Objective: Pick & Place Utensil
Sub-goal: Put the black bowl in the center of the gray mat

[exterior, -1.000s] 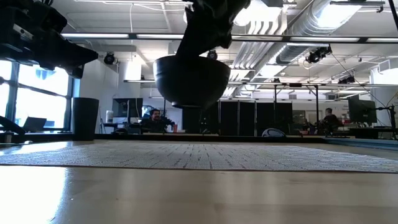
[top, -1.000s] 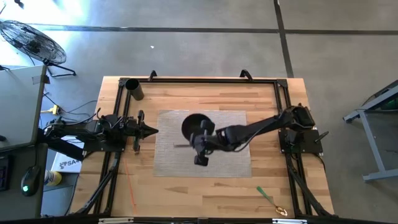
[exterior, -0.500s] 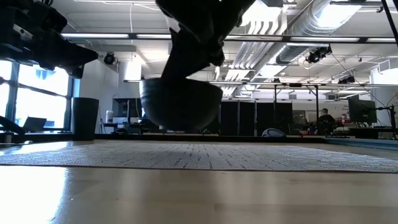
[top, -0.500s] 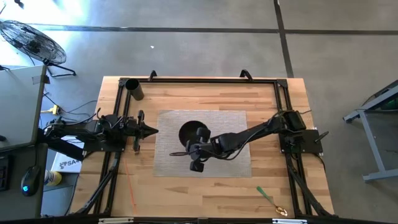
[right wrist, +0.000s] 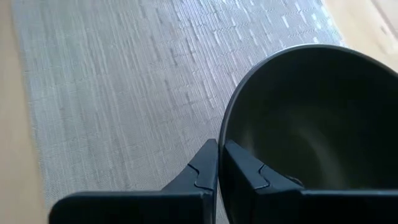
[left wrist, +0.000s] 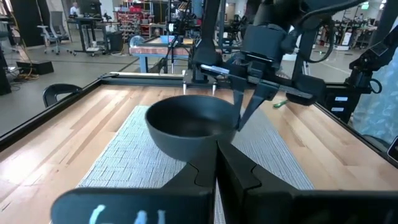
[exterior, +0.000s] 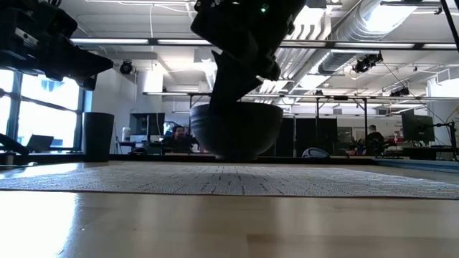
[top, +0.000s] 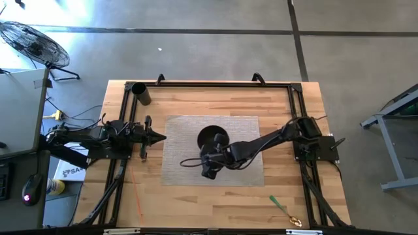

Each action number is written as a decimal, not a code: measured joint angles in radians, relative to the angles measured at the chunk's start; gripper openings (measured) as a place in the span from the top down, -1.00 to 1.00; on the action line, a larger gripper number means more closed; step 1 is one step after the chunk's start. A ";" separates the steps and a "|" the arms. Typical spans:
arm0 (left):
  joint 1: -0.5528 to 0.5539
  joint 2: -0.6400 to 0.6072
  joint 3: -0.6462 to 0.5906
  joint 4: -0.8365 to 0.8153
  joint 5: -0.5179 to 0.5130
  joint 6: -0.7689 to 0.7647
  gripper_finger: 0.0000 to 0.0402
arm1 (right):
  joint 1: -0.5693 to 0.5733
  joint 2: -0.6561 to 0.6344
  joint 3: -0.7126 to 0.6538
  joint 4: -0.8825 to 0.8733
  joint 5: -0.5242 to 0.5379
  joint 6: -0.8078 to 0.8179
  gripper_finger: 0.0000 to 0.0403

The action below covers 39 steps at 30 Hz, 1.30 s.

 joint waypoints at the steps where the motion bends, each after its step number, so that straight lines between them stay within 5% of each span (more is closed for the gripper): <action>1: 0.000 0.000 0.000 0.000 0.000 0.000 1.00 | 0.002 0.000 0.000 -0.002 0.006 0.005 0.95; 39: 0.000 0.000 0.000 0.000 0.000 0.000 1.00 | -0.020 0.043 0.000 0.073 -0.036 -0.082 0.94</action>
